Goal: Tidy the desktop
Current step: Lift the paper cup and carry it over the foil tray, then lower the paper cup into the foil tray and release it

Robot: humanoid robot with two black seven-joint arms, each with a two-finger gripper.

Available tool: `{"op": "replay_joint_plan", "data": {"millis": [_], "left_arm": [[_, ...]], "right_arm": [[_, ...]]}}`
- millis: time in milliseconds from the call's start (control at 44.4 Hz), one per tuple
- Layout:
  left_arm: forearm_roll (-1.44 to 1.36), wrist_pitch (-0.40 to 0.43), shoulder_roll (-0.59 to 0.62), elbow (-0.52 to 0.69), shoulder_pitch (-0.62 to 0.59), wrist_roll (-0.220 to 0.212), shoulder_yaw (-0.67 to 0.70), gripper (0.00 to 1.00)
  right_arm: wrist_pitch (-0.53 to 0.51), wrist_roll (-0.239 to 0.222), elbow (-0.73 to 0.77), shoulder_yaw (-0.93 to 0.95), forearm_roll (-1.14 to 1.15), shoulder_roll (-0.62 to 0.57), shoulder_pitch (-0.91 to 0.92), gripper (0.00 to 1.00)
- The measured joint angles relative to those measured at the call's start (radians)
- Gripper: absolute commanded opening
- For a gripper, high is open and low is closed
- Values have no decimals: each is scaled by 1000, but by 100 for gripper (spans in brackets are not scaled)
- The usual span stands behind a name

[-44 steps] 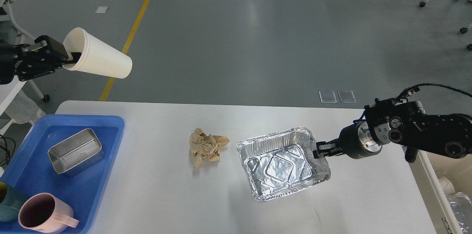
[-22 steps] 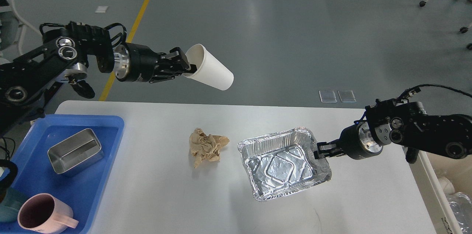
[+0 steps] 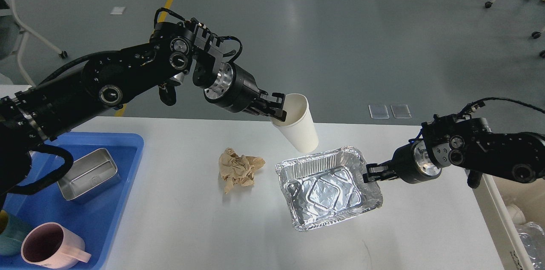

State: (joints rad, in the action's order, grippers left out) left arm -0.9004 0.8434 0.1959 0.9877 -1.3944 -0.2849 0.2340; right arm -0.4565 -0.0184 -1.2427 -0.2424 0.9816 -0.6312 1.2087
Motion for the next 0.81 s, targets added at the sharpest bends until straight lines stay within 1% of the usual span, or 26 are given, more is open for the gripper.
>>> {"op": "replay_joint_plan", "data": {"millis": [158,270,405,811], "left_arm": [[-4,1,-105,-60,-25,1,-32,4],[-22,2,-170,-78,-30,1,-70,4],[-40,1,-209,-97,-31,1,-93,4],[-74,-26,-300,-192,-14,-1,-98,5]], "right_arm": [[-1,1,-1,1,-1,5,0,0],[-2,2,-2,2,-1,7,4,0],[-2,3,-5,3,-1,7,10,0],[-10,6,-24,6,-4,5,29,0]]}}
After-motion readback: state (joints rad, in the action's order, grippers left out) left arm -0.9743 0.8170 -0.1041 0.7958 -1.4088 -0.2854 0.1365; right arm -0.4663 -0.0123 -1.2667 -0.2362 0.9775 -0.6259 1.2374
